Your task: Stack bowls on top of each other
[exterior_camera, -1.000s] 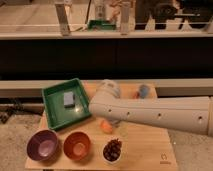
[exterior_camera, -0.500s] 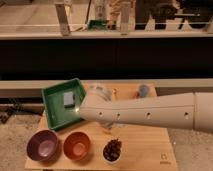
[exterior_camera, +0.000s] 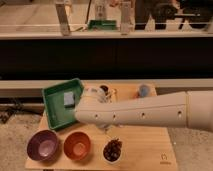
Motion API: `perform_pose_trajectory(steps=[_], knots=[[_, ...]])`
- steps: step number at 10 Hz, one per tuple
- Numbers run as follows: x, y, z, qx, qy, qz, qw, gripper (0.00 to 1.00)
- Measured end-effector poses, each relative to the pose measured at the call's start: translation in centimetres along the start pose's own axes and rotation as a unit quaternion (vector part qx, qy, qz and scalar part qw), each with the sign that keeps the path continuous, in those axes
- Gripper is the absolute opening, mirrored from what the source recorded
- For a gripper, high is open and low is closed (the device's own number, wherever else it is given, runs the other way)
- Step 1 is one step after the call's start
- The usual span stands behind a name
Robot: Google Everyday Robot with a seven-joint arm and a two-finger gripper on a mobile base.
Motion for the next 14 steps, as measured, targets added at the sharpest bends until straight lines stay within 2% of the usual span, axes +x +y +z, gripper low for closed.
perform_pose_trajectory(steps=[8, 14], knots=[[-2.4, -0.9, 0.5, 0.007, -0.003, -0.017, 0.9998, 0.80], [-4.3, -2.0, 1.3, 0.013, -0.018, -0.028, 0.9994, 0.80]])
